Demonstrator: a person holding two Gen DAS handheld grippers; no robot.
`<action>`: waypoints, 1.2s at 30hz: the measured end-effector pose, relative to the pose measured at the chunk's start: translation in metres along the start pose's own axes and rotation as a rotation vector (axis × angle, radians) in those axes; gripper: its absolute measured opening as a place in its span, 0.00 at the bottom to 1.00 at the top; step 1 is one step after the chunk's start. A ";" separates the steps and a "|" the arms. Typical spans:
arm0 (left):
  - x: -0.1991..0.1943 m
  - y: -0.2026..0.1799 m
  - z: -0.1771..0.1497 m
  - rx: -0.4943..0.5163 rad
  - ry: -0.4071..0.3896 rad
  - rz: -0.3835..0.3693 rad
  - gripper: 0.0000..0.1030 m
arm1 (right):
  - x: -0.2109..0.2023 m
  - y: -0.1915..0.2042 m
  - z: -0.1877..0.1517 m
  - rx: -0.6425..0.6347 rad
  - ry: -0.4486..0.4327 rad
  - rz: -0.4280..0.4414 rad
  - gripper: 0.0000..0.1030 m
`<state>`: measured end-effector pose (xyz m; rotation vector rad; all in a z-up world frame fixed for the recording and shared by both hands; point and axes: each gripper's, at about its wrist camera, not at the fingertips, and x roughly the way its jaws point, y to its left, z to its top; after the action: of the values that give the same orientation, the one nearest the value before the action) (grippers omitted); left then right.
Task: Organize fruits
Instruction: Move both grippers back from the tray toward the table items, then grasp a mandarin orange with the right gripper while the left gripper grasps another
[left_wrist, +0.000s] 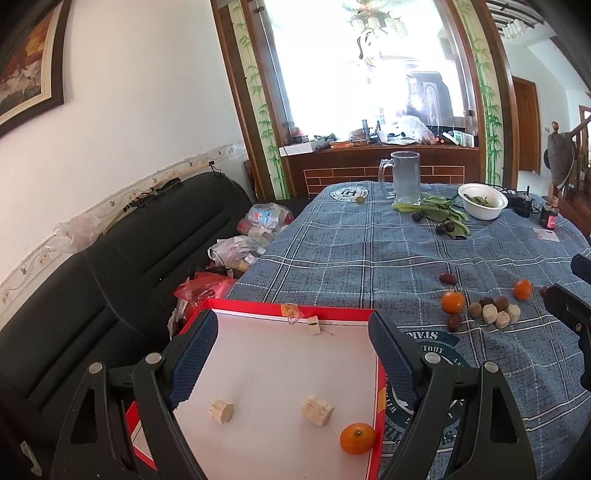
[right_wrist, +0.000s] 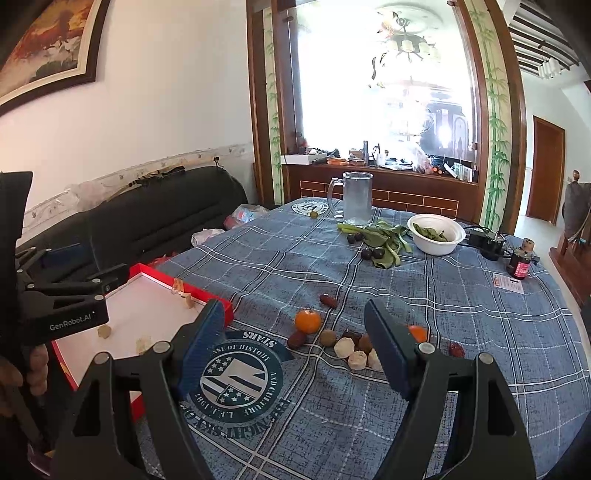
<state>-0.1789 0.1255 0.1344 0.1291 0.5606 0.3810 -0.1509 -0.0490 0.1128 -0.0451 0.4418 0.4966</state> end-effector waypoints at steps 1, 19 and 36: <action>0.000 0.000 0.000 0.000 0.000 0.001 0.81 | 0.000 0.000 0.000 0.000 0.001 -0.001 0.76; 0.033 -0.034 -0.020 0.081 0.171 -0.210 0.81 | 0.019 -0.062 -0.024 0.013 0.116 -0.126 0.76; 0.079 -0.086 0.015 0.128 0.265 -0.317 0.81 | 0.102 -0.163 -0.018 0.294 0.358 -0.122 0.71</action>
<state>-0.0821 0.0760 0.0891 0.1109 0.8543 0.0526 -0.0014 -0.1487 0.0427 0.1239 0.8543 0.2982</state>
